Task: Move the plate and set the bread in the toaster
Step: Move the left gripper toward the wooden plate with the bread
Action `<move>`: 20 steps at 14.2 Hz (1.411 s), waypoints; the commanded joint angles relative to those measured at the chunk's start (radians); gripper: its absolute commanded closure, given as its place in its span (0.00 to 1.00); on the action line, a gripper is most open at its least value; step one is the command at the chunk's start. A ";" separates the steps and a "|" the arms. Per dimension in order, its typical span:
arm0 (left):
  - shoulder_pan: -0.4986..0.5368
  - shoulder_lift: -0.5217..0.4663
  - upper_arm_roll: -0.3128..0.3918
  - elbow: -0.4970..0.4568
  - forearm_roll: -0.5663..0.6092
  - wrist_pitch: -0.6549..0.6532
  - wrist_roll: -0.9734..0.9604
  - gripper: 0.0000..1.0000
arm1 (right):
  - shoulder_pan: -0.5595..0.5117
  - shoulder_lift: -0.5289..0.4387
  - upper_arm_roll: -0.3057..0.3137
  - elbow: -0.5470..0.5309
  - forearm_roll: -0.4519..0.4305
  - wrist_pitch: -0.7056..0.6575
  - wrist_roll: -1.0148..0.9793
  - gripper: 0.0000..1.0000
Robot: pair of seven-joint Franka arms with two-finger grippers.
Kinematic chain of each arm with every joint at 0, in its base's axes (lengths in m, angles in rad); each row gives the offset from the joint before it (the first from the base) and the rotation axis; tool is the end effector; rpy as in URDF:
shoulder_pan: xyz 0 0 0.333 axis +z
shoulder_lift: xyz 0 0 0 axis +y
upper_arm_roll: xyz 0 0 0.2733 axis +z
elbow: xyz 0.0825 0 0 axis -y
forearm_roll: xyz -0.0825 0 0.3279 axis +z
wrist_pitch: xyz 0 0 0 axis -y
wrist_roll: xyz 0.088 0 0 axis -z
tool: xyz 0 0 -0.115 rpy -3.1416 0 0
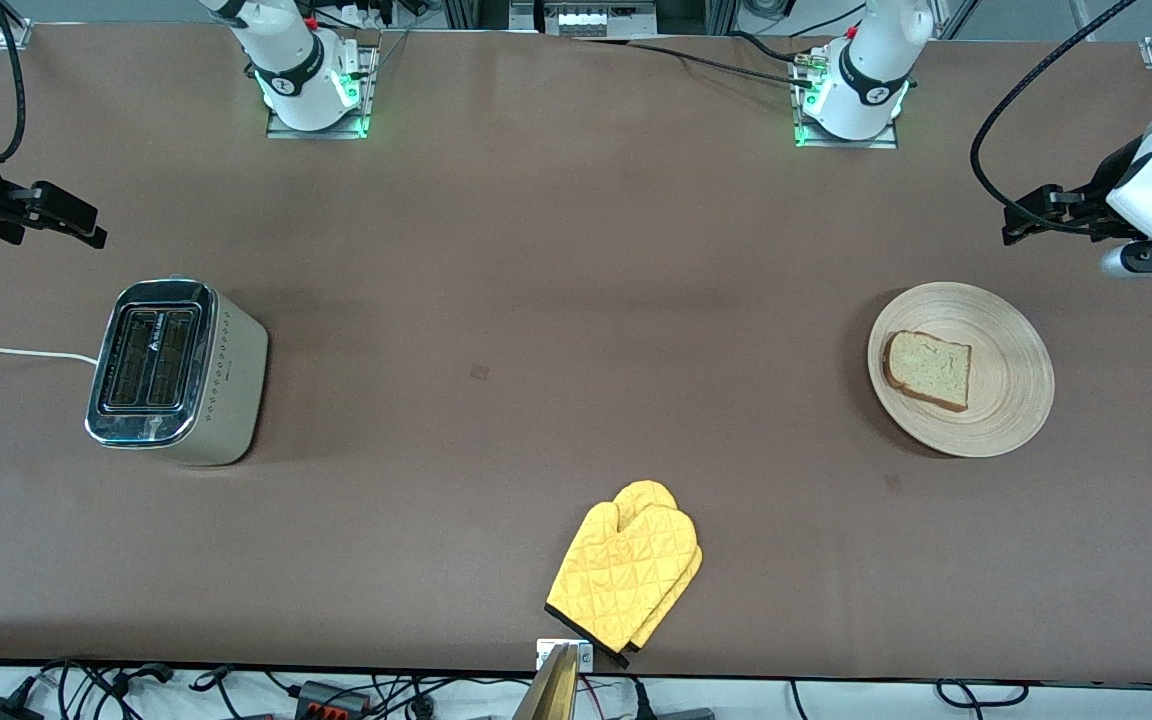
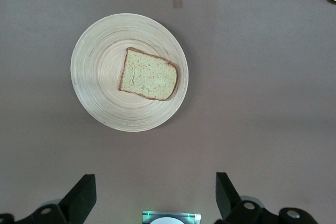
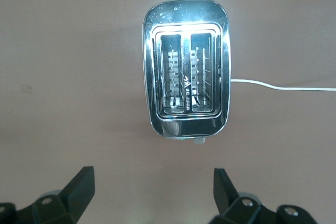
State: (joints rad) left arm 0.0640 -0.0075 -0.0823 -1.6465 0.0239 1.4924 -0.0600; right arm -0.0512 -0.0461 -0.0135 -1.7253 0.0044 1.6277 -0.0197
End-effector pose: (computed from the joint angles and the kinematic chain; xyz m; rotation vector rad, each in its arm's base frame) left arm 0.4834 -0.0061 0.5403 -3.1025 -0.0650 0.2262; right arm 0.4857 -0.0311 0.5370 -3.1326 0.0710 0.0803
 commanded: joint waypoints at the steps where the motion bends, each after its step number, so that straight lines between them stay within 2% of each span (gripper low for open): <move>1: -0.003 -0.017 0.003 -0.009 -0.015 -0.006 -0.001 0.00 | -0.007 -0.046 0.000 -0.029 -0.004 0.001 -0.006 0.00; 10: -0.001 -0.005 -0.001 0.017 -0.021 0.003 0.002 0.00 | -0.009 -0.018 0.000 -0.010 -0.006 -0.008 -0.011 0.00; 12: 0.022 0.026 0.010 0.022 -0.035 0.026 0.005 0.00 | -0.010 -0.015 0.000 -0.008 -0.009 0.000 -0.010 0.00; 13: 0.061 0.032 0.010 0.034 -0.083 0.023 0.006 0.00 | -0.009 -0.008 0.000 -0.007 -0.009 0.009 -0.006 0.00; 16: 0.083 0.067 0.013 0.068 -0.079 0.023 0.008 0.00 | -0.004 0.012 0.004 0.007 -0.009 0.037 -0.009 0.00; 20: 0.160 0.199 0.013 0.125 -0.099 0.031 0.182 0.00 | -0.004 0.018 0.004 0.013 -0.006 0.034 0.003 0.00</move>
State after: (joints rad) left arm 0.1851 0.0986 -0.0688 -1.5931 -0.0465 1.5301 0.0324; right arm -0.0519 -0.0349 -0.0146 -1.7309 0.0041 1.6618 -0.0196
